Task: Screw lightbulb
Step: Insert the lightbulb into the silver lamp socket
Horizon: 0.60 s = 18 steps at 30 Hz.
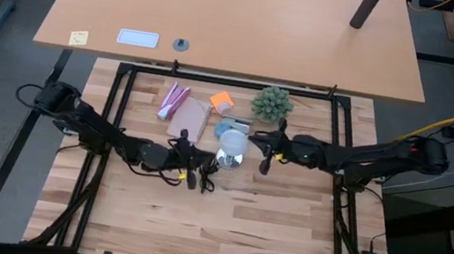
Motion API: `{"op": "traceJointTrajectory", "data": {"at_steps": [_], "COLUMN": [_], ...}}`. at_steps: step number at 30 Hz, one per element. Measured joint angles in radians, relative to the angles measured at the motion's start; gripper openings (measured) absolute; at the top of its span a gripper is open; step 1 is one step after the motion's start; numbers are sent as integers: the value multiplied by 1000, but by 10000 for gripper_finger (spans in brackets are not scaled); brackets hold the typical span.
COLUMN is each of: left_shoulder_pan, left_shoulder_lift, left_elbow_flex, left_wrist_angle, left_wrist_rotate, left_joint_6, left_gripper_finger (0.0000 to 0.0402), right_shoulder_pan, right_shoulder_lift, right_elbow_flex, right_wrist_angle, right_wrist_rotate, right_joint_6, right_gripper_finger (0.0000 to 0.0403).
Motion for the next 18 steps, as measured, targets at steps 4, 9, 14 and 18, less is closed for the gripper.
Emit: {"op": "traceJointTrajectory", "data": {"at_steps": [4,9,14,18], "left_shoulder_pan": [11,42,77,104], "left_shoulder_lift": [47,72,72,71], "left_elbow_flex": [0,2,2,2], "left_wrist_angle": [42,61,58,36], "left_wrist_rotate": [5,6,6,6], "left_joint_6": [-7,-6,-3,-10], "left_gripper_finger": [0,0,0,0], "right_shoulder_pan": [0,0,0,0], "right_shoulder_lift": [35,51,53,53], "right_elbow_flex": [0,0,0,0], "right_wrist_angle": [-2,4,5,3], "right_wrist_rotate": [0,3,4,1], "right_joint_6": [7,29,60,65], "right_gripper_finger": [16,16,16,16]}}
